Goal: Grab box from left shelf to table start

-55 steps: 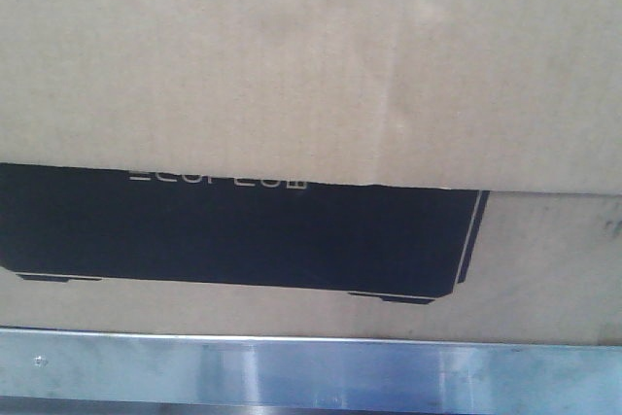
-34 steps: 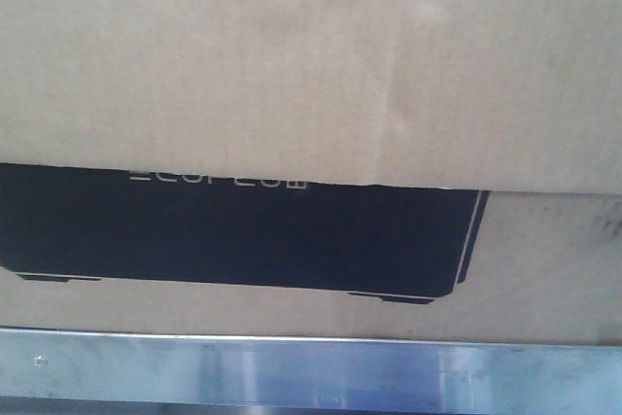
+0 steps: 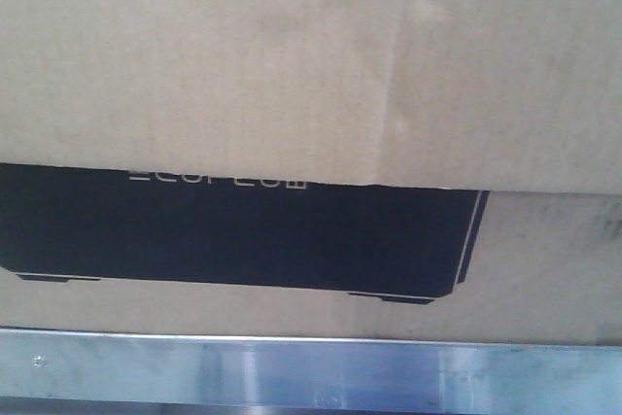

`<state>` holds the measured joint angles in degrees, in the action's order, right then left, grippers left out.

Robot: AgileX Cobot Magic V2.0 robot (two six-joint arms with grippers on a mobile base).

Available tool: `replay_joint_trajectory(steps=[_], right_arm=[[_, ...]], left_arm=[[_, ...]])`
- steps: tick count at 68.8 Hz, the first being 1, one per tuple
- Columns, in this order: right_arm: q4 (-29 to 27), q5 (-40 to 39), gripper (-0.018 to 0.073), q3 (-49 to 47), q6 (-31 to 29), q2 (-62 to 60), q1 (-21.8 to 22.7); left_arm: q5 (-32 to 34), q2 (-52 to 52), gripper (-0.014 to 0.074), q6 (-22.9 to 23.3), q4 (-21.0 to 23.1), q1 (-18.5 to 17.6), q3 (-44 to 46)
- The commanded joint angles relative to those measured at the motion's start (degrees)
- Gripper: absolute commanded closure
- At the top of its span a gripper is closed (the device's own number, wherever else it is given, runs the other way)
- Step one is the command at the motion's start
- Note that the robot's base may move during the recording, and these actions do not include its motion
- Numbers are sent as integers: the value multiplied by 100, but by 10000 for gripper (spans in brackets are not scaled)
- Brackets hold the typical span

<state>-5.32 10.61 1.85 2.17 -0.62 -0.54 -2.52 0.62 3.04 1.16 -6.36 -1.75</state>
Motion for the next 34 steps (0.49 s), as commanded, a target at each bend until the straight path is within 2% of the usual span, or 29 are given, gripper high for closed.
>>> replay_joint_trajectory(steps=[1,6,11,23,30,34], right_arm=[[24,-494,502,14,-2,-54,4],[24,-494,502,14,-2,-54,4],[24,-494,502,14,-2,-54,4],[24,-497,502,14,-2,-54,4],[24,-497,502,14,-2,-54,4],[24,-497,502,14,-2,-54,4]], left_arm=[[941,104,688,24,25,19,57],[1328,104,688,24,25,19,194],[1292,92,688,24,-23,19,494],[252,-159,688,24,-774,19,1894],[-410,-504,678,24,-844,19,2758],[-726,-727,625,24,-844,19,3172]])
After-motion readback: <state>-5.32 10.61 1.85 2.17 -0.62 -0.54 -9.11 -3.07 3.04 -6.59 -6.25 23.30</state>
